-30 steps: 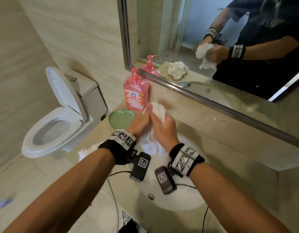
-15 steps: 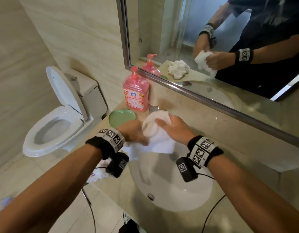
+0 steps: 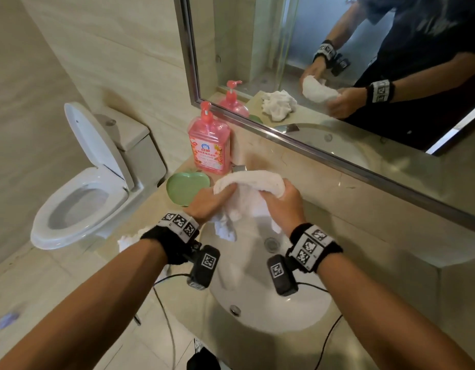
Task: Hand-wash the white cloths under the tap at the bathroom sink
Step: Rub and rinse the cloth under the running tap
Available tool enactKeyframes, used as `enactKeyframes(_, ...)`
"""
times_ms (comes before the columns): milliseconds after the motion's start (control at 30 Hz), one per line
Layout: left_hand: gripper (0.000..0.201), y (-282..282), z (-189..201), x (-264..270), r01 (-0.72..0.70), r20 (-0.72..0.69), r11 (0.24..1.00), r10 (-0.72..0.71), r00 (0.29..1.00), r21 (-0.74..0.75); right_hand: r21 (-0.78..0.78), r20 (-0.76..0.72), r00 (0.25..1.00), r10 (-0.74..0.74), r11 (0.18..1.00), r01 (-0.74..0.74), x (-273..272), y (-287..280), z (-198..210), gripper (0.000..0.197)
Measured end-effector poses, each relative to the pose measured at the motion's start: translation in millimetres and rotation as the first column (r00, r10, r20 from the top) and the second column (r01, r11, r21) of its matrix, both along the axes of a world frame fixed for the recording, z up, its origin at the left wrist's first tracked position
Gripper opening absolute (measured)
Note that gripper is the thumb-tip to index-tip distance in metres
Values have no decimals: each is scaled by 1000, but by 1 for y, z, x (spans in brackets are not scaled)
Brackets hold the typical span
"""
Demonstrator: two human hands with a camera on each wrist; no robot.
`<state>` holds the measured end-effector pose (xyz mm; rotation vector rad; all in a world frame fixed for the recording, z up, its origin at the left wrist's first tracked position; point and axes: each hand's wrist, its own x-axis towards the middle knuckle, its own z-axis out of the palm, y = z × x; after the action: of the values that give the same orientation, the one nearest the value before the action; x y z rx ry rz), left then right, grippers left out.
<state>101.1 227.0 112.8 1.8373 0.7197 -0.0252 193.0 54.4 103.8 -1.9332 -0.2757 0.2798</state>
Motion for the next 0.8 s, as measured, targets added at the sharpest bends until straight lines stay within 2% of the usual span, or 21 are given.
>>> enactKeyframes(100, 60, -27, 10, 15, -56, 84, 950, 85, 993, -308, 106, 44, 999, 24, 994, -29, -27, 29, 3, 29)
enactKeyframes(200, 56, -48, 16, 20, -10, 115, 871, 75, 991, -491, 172, -111, 992, -55, 982, 74, -18, 41, 16, 29)
enactKeyframes(267, 47, -49, 21, 18, 19, 142, 845, 67, 988, -534, 146, -147, 988, -38, 988, 60, -15, 41, 17, 26)
enactKeyframes(333, 40, -43, 23, 18, -23, 139, 866, 106, 985, -499, 136, -69, 997, 24, 991, -15, -23, 41, 9, 28)
enactKeyframes(400, 43, -41, 25, 15, -18, 115, 845, 93, 989, -535, 117, -26, 999, 45, 992, -41, -24, 38, 2, 32)
enactKeyframes(467, 51, -42, 21, 12, 43, 85, 793, 11, 996, -608, 25, -30, 998, 63, 998, -62, -10, 29, 0, 36)
enactKeyframes(500, 56, -41, 18, 10, 74, 46, 800, -58, 997, -596, -46, -34, 994, 102, 994, -104, -1, 23, -3, 35)
enactKeyframes(533, 60, -37, 15, 6, 124, -14, 852, -152, 988, -509, -124, -38, 985, 170, 977, -173, 6, 15, -9, 32)
enactKeyframes(567, 62, -30, 12, 3, 210, -103, 916, -258, 961, -341, -217, -47, 962, 270, 937, -274, 11, 6, -16, 28)
enactKeyframes(600, 60, -20, 5, -2, 317, -214, 939, -339, 916, -130, -323, -73, 920, 385, 864, -387, 14, -2, -23, 26)
enactKeyframes(633, 54, -9, -4, -7, 418, -320, 907, -382, 867, 49, -406, -126, 867, 481, 773, -488, 17, -10, -30, 26)
enactKeyframes(667, 47, 1, -14, -13, 482, -385, 861, -395, 834, 160, -462, -184, 810, 556, 678, -571, 19, -18, -39, 35)
enactKeyframes(733, 50, 16, -36, -20, 493, -410, 848, -386, 826, 195, -539, -286, 756, 589, 553, -635, 25, -24, -50, 77)
enactKeyframes(767, 54, 19, -45, -22, 471, -402, 865, -376, 835, 171, -573, -311, 764, 566, 530, -625, 29, -24, -55, 87)
enactKeyframes(800, 59, 19, -52, -20, 447, -386, 884, -368, 846, 135, -610, -313, 771, 555, 505, -611, 33, -23, -60, 83)
